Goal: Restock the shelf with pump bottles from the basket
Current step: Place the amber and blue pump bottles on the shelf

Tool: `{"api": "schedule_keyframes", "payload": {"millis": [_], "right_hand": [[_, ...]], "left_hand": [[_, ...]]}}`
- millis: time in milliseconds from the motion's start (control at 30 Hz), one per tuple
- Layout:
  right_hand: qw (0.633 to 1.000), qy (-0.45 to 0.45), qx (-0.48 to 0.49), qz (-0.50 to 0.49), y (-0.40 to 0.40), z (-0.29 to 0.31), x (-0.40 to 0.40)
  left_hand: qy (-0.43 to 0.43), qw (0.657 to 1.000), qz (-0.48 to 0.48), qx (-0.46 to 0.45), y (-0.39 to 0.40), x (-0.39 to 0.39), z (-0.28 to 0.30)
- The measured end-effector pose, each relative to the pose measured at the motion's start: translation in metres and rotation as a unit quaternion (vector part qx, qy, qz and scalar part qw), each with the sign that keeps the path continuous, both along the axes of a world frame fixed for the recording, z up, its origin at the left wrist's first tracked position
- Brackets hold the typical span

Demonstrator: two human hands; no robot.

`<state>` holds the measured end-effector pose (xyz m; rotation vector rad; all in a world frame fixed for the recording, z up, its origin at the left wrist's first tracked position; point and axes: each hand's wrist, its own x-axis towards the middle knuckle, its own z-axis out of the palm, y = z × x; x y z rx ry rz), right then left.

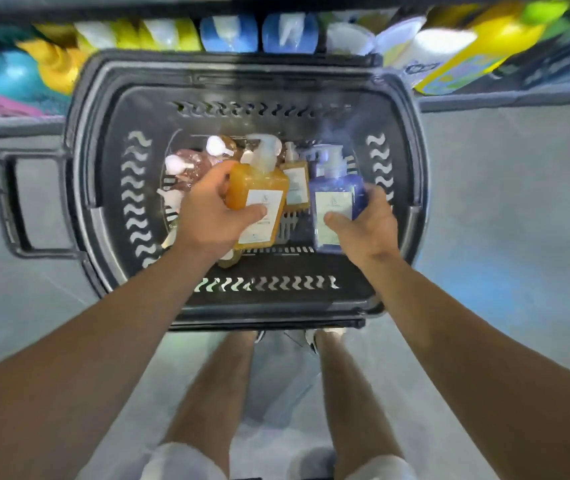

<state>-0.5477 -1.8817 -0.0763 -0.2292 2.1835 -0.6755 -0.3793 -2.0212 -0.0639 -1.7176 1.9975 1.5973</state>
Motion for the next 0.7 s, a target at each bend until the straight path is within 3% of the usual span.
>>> {"api": "schedule_keyframes", "payload": {"millis": [300,700], "right_hand": [[0.996,0.052,-0.078,-0.006,0.040,0.201,-0.007],[0.961,0.123,-0.246,0.016,0.145,0.440,-0.040]], "left_hand": [[0.051,0.997,-0.006,-0.061,0.022,-0.003,0.195],[0.173,0.965,-0.012,-0.198,0.133,-0.030,0.450]]}}
